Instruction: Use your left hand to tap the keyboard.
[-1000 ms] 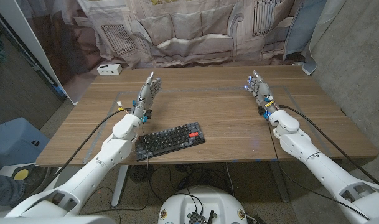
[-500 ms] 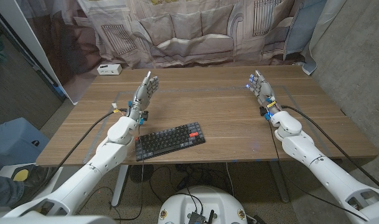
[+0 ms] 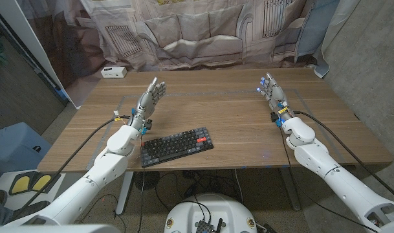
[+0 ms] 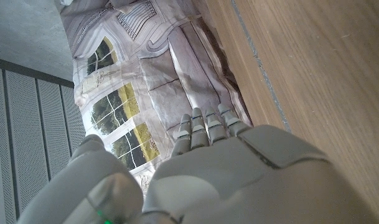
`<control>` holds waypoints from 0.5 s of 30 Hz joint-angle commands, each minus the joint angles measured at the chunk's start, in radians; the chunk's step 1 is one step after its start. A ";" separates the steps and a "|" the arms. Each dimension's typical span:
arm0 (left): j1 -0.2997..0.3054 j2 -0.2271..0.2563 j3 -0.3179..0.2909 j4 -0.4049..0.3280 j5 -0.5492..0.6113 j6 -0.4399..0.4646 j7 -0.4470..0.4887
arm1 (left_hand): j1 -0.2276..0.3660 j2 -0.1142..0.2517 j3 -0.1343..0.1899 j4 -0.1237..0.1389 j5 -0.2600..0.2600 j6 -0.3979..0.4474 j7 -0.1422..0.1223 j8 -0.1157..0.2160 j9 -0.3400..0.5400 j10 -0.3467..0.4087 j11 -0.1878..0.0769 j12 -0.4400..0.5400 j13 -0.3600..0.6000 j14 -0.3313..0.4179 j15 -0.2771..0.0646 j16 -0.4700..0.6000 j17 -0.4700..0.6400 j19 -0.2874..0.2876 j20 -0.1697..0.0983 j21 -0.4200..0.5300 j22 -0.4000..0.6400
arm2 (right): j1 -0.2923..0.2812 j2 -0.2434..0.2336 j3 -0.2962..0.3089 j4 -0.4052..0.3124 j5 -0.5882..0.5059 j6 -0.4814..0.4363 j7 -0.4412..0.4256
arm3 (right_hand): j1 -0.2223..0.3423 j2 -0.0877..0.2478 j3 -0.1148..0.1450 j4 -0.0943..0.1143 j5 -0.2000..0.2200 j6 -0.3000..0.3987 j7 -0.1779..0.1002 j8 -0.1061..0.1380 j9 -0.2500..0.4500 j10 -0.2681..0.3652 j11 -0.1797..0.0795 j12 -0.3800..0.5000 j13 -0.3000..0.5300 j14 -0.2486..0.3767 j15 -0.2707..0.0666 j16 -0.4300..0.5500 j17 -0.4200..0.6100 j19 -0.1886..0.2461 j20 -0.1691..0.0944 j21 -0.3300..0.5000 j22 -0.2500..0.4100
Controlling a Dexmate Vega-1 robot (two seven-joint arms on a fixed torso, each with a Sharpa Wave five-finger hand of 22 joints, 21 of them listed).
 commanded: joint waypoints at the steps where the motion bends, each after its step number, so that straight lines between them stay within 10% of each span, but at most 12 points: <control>1: 0.060 0.037 -0.023 -0.032 0.000 -0.072 -0.044 | 0.011 -0.002 0.003 -0.005 0.007 0.018 -0.001 0.008 0.005 0.012 0.002 0.008 -0.002 0.018 -0.003 0.006 0.003 0.014 0.004 -0.006 0.004 | -0.028 -0.011 0.007 -0.045 -0.020 0.012 -0.024 | 0.007 0.006 0.004 -0.005 0.005 0.002 0.007 0.004 0.004 0.008 0.004 0.000 -0.001 0.006 0.002 0.001 -0.001 0.012 0.000 -0.003 0.005; 15: 0.155 0.096 -0.063 -0.107 0.036 -0.096 -0.024 | 0.012 -0.002 0.001 -0.008 0.007 0.030 0.000 0.009 0.005 0.026 0.005 0.010 -0.011 0.034 -0.003 0.006 0.003 0.027 0.010 -0.011 0.004 | -0.039 -0.011 0.000 -0.077 -0.026 -0.005 -0.033 | 0.006 0.008 0.002 -0.006 0.005 0.007 0.011 0.005 0.004 0.013 0.005 0.000 -0.003 0.010 0.002 0.001 -0.004 0.016 -0.002 -0.007 0.005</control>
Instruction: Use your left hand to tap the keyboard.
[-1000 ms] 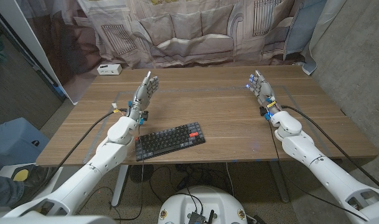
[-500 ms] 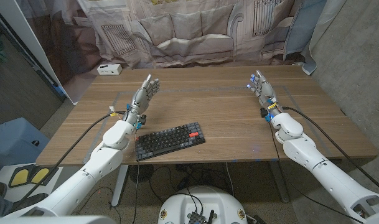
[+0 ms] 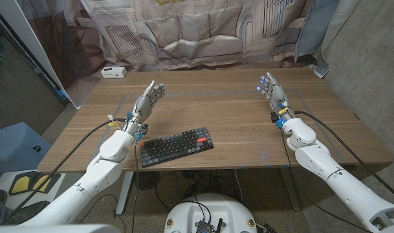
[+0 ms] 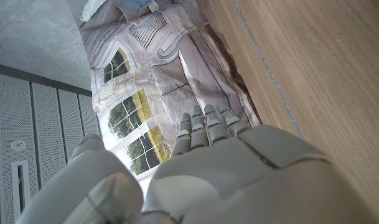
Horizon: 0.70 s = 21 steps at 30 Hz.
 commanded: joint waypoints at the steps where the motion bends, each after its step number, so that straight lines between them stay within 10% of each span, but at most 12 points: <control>1: 0.110 0.075 -0.049 -0.087 0.036 -0.015 0.019 | 0.012 -0.003 0.001 -0.008 0.007 0.014 -0.002 0.009 0.005 0.011 0.000 0.011 -0.002 0.012 -0.001 0.006 0.003 0.010 0.002 -0.003 0.004 | -0.013 0.000 -0.004 -0.027 -0.013 -0.008 -0.017 | 0.006 0.008 0.002 -0.006 0.005 0.003 0.007 0.005 0.004 0.008 -0.001 0.000 0.002 0.010 0.002 0.001 0.000 0.007 0.001 -0.002 0.006; 21: 0.203 0.108 -0.077 -0.129 0.076 -0.104 -0.006 | 0.014 -0.005 -0.002 -0.013 0.006 0.029 -0.005 0.009 0.006 0.030 -0.002 0.014 -0.013 0.029 -0.005 0.004 0.003 0.030 0.013 -0.010 0.004 | -0.083 -0.030 0.026 -0.101 -0.020 -0.006 -0.055 | 0.006 0.013 0.001 -0.008 0.005 0.003 0.011 0.004 0.004 0.015 0.003 -0.002 -0.001 0.021 -0.001 0.002 -0.007 0.025 -0.007 -0.006 0.006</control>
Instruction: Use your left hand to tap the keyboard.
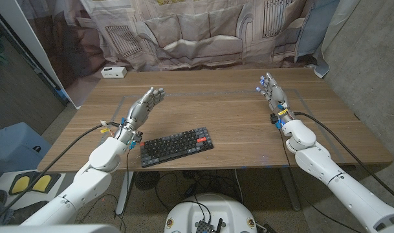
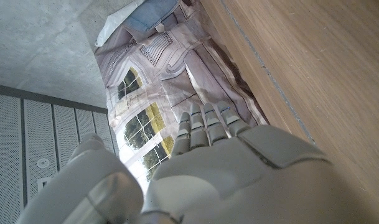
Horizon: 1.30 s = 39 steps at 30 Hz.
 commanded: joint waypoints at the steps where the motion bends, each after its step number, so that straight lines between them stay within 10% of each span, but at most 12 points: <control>1: 0.070 0.024 -0.027 -0.032 0.025 -0.049 0.002 | 0.009 0.001 0.002 -0.009 0.006 0.014 -0.001 0.009 0.006 0.011 0.003 0.006 0.000 0.014 0.000 0.004 0.003 0.012 0.003 0.002 0.004 | -0.041 -0.019 0.017 -0.046 -0.007 -0.002 -0.022 | 0.000 0.008 0.001 -0.008 0.005 0.003 0.010 0.004 0.004 0.010 -0.003 -0.001 -0.001 0.010 -0.001 0.002 0.002 0.013 -0.001 -0.003 0.006; 17: 0.077 -0.004 -0.019 0.013 0.028 -0.153 -0.053 | 0.013 -0.002 -0.002 -0.016 0.005 0.053 -0.001 0.015 0.006 0.046 -0.006 0.013 -0.012 0.058 -0.005 0.009 0.003 0.069 0.013 0.003 0.005 | -0.056 -0.028 0.027 -0.077 -0.016 -0.020 -0.045 | 0.002 0.010 0.001 -0.010 0.005 0.007 0.010 0.005 0.004 0.013 -0.003 -0.002 -0.002 0.010 0.003 0.001 -0.002 0.014 0.003 -0.009 0.006; 39: 0.180 0.013 -0.131 -0.125 0.482 -0.121 0.171 | 0.025 -0.006 -0.006 -0.030 0.004 0.123 -0.001 0.026 0.007 0.102 -0.016 0.024 -0.025 0.113 -0.019 0.011 0.003 0.123 0.019 -0.006 0.005 | -0.040 -0.046 0.018 -0.091 -0.021 -0.040 -0.017 | 0.000 0.010 -0.002 -0.012 0.005 0.007 0.010 0.005 0.004 0.014 -0.005 -0.004 -0.003 0.009 0.003 -0.001 -0.005 0.014 0.005 -0.018 0.006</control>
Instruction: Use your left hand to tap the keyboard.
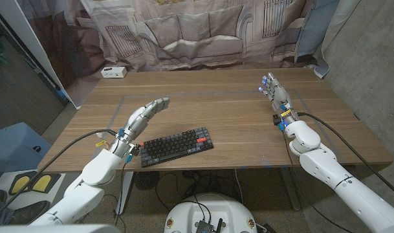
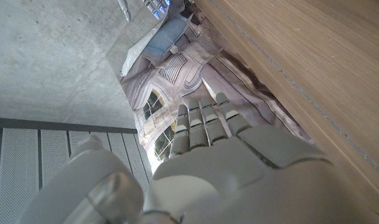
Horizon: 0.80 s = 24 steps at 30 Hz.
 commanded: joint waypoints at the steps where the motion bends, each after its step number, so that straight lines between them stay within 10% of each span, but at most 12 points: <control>1: 0.063 0.001 -0.075 -0.087 0.283 0.037 0.140 | 0.015 0.004 0.002 -0.007 0.004 0.019 0.001 0.006 0.002 0.014 0.000 0.009 0.001 0.015 -0.006 0.003 0.003 0.013 0.005 -0.007 0.005 | 0.003 -0.010 -0.004 -0.015 0.002 -0.012 0.010 | 0.000 0.011 0.002 -0.008 0.005 0.005 0.002 0.005 0.004 0.009 0.000 -0.004 0.001 0.004 0.009 -0.001 0.000 0.006 0.002 -0.004 0.006; 24: 0.158 -0.018 -0.190 -0.243 0.712 0.164 0.329 | 0.022 0.005 0.001 -0.015 0.004 0.062 -0.010 0.010 0.003 0.046 -0.010 0.014 -0.004 0.044 -0.014 0.002 0.003 0.039 0.008 -0.016 0.005 | -0.003 -0.019 -0.007 -0.019 0.003 -0.011 0.028 | -0.002 0.012 0.000 -0.009 0.005 0.006 0.001 0.004 0.004 0.011 0.003 -0.006 0.000 0.005 0.009 -0.002 -0.004 0.009 0.003 -0.011 0.006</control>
